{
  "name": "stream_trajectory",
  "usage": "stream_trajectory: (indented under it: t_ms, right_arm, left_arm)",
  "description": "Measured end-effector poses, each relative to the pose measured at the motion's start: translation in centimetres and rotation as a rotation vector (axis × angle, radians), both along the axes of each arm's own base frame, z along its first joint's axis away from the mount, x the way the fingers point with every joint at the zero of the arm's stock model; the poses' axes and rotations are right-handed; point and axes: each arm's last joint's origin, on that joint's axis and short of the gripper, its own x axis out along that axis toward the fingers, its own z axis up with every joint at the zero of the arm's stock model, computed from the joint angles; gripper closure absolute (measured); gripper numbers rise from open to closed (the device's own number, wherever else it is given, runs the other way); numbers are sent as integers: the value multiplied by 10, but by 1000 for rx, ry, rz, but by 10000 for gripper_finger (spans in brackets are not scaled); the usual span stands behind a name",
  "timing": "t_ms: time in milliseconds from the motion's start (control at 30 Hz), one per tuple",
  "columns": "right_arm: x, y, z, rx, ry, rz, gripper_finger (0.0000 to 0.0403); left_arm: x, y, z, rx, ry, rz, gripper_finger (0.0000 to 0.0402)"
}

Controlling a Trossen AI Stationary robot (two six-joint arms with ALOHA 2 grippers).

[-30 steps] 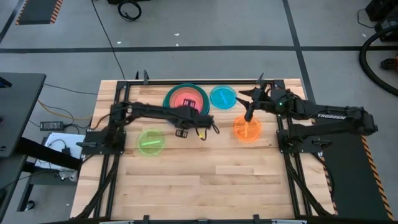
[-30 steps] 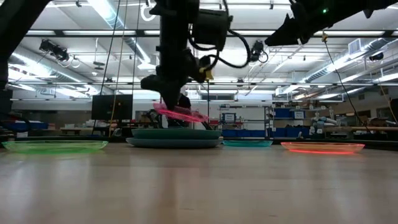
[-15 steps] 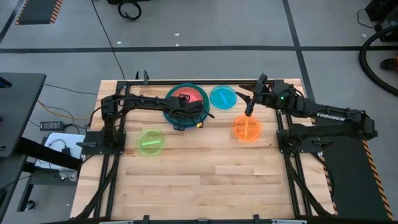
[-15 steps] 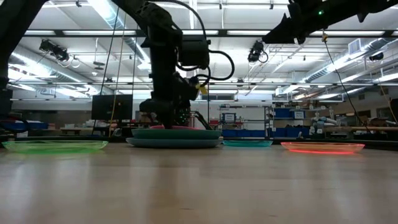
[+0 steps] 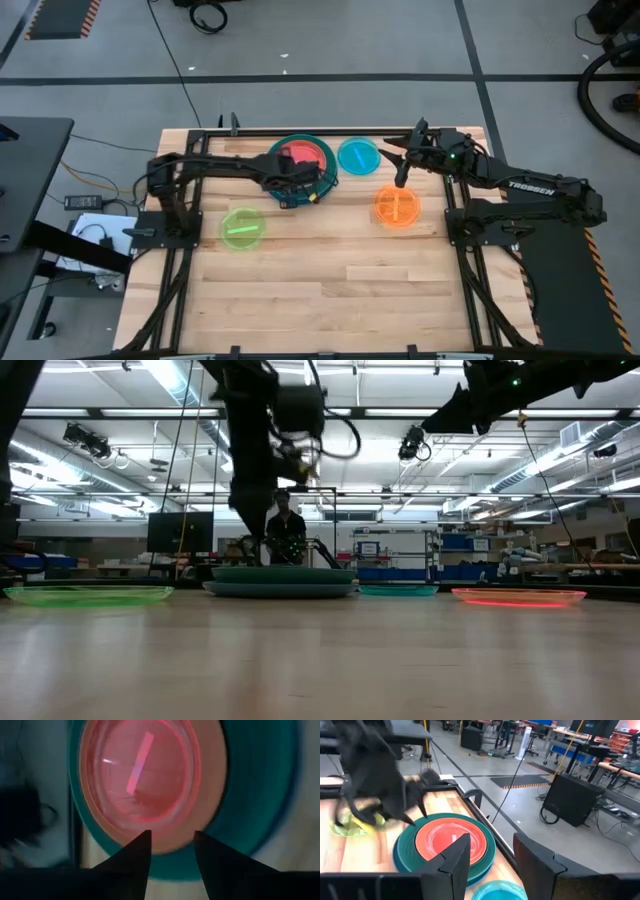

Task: Stack plastic plates
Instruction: Stack the light green plate on top of the pink plate

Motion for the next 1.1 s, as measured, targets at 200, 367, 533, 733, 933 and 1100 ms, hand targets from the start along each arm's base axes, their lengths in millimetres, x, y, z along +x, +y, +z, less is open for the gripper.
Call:
stream_trajectory:
  t_ms: [200, 367, 533, 733, 933, 1100]
  right_arm:
    - [0, 0, 1, -26, 5, 7, 243]
    - [1, 0, 8, -59, -60, 10, 243]
    - [1, 0, 9, -61, -77, 34, 243]
    - [1, 0, 9, -61, -77, 34, 243]
    - [1, 1, 4, -22, -33, 65, 243]
    - [1, 2, 2, 11, -31, 67, 243]
  left_arm:
    - [-15, -37, 21, -65, -160, 275, 248]
    - [-13, -61, 11, -60, -154, 313, 259]
    - [-15, -90, 4, 10, -170, 332, 260]
    - [-13, -114, -12, 33, -190, 375, 260]
    - [-15, -119, -37, 51, -91, 463, 260]
    - [-18, -122, -58, 4, 62, 538, 260]
